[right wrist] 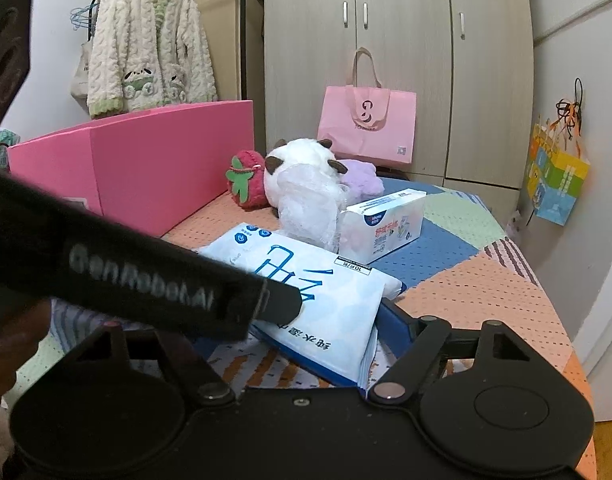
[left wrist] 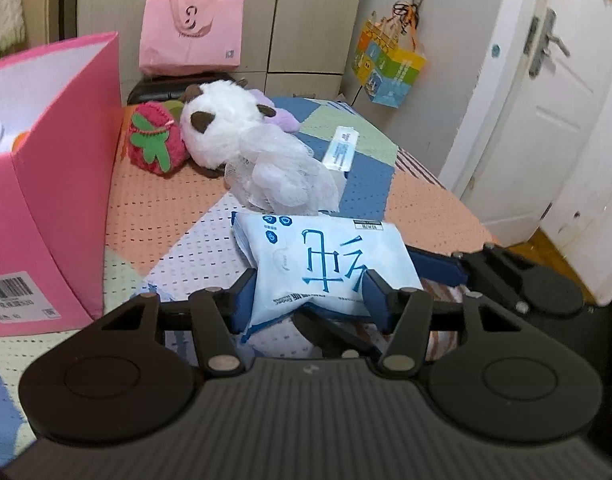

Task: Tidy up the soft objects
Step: 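Grasp the wet-wipes pack with the left tool and lift it, then carry the wet-wipes pack in the left tool over the pink box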

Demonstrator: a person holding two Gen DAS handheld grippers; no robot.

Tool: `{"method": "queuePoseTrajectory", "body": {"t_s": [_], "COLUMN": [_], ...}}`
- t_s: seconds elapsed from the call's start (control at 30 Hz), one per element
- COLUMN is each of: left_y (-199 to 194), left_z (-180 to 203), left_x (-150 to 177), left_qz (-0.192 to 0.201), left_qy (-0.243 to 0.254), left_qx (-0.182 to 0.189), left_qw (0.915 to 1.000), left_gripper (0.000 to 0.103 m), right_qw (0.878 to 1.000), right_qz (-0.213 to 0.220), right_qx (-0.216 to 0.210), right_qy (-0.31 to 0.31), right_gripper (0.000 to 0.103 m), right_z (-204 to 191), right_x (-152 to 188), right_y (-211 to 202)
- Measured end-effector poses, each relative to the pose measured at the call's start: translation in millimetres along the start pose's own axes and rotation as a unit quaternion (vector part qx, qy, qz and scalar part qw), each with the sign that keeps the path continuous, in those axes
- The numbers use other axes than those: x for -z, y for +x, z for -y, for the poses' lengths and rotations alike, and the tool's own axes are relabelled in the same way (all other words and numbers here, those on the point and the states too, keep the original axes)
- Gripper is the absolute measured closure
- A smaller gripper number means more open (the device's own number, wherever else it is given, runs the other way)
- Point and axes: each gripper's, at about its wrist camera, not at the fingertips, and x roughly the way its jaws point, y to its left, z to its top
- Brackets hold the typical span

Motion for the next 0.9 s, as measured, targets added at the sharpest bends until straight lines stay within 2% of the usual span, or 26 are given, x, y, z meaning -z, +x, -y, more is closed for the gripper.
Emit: {"method": "queuePoseTrajectory", "body": {"t_s": [0.17,0.4,0.5,0.67,0.9], "left_y": [-11,-26,-33,-40,-61], "left_z": [-1,-2,-2,-9,-14], "left_x": [-3,-3,-4,-8,-9], "left_qz": [-0.016,-0.027,-0.035,-0.062,-0.071], "left_qy": [0.01,0.025,0.021,0.006,-0.001], "left_qx": [0.012,0.023,0.022,0.039,0.053], "left_qw": [0.9998,0.999,0.9989,0.9973,0.996], "left_gripper": [0.047,0.047,0.047,0.047,0.047], "right_qw": [0.999,0.997,0.997,0.994,0.99], "right_qz": [-0.02,-0.04,-0.052,-0.083,-0.111], "right_qx": [-0.025,-0.047,-0.053,-0.063,-0.08], "right_qy": [0.033,0.037,0.036,0.037,0.025], "right_gripper": [0.021,0.021,0.021,0.021,0.022], "right_z": [6,3,0,-4,-13], "right_x": [-5,-9,-13,-22,-34], "right_y": [-6,-13,-16,-20,-28]}}
